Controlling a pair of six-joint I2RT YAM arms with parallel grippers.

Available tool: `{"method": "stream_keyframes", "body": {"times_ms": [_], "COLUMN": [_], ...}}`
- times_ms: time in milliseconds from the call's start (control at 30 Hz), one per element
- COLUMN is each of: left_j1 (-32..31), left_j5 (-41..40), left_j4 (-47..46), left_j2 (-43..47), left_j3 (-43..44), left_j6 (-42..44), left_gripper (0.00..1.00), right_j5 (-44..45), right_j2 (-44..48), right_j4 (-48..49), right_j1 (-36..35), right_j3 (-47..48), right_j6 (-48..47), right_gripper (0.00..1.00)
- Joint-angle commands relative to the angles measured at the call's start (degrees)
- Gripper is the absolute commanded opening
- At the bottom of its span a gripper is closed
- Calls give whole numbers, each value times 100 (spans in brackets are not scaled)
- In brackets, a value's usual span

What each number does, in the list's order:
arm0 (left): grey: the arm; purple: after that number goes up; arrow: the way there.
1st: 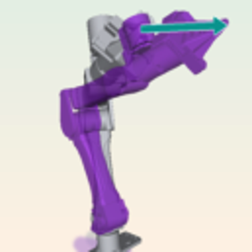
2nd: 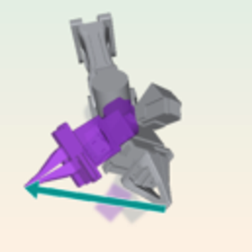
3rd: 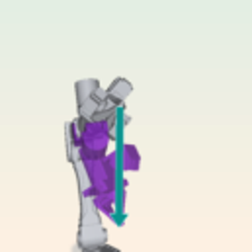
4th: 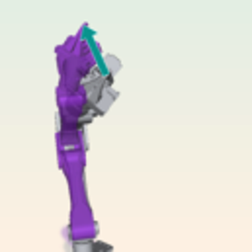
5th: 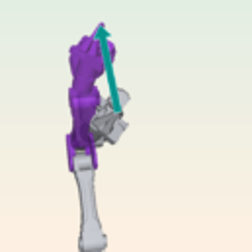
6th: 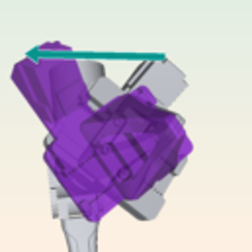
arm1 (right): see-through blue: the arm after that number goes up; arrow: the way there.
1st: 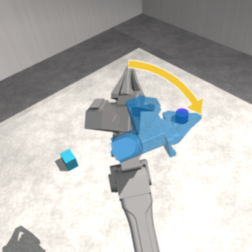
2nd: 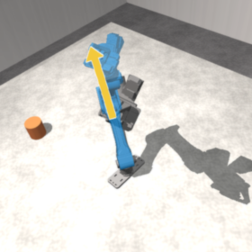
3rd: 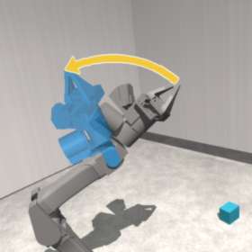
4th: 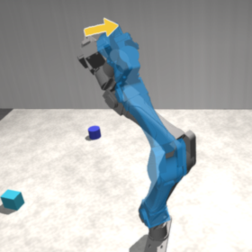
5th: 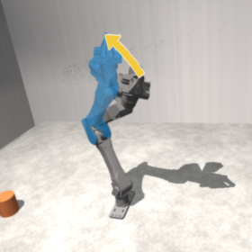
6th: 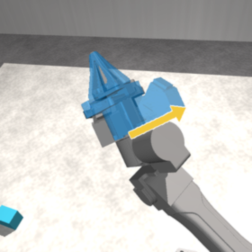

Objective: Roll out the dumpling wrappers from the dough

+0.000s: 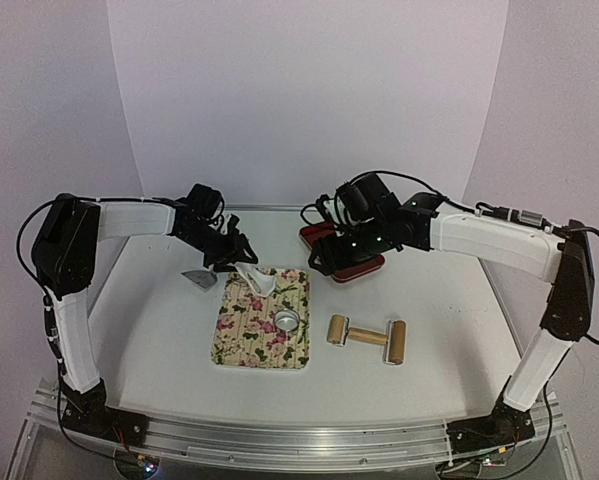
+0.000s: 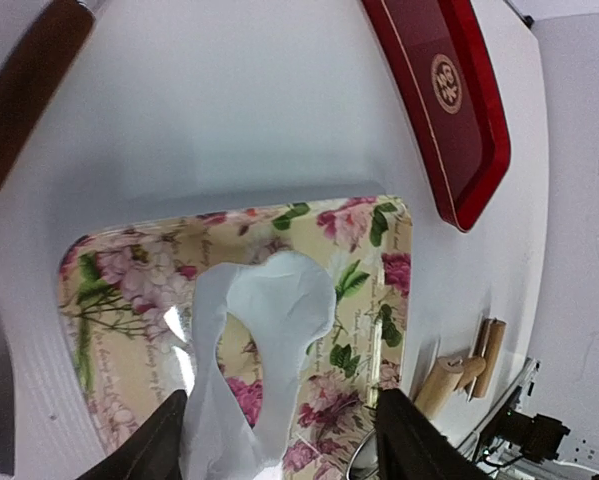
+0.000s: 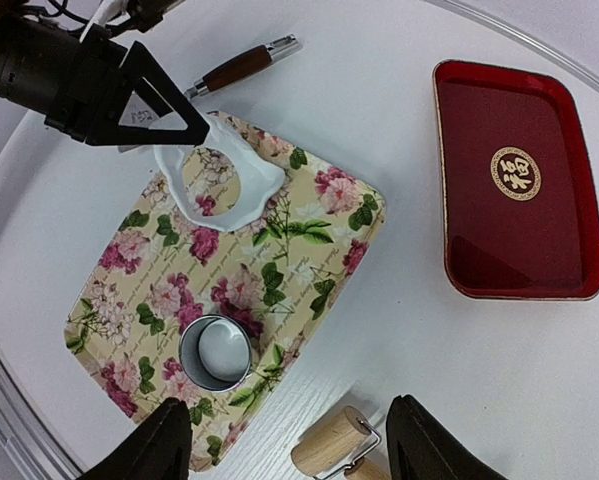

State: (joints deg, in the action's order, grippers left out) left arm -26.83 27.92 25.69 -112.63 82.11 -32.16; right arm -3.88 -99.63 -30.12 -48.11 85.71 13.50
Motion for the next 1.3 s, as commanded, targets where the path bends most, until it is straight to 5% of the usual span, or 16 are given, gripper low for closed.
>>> {"method": "stream_keyframes", "body": {"times_ms": [0, 167, 400, 833, 1267], "left_j1": [-2, -6, -22, 0, 128], "left_j5": [-1063, -1297, -1765, -761, -689], "left_j4": [906, 1653, 2383, 674, 713], "left_j2": [517, 763, 1041, 1687, 1664], "left_j3": [443, 488, 420, -789, -909], "left_j6": [362, 581, 848, -393, -421], "left_gripper": [68, 79, 81, 84, 85], "right_j5": [71, -2, -686, -1036, -1152], "right_j2": [1, -197, -652, -2266, -2996], "right_j4": [-78, -128, -240, -1599, -1969], "right_j1": [22, 21, 23, -14, -153], "right_j3": [163, 330, 655, 1824, 2445], "right_j6": [-116, -137, -154, -174, -256], "right_gripper": [67, 67, 65, 55, 45]}}
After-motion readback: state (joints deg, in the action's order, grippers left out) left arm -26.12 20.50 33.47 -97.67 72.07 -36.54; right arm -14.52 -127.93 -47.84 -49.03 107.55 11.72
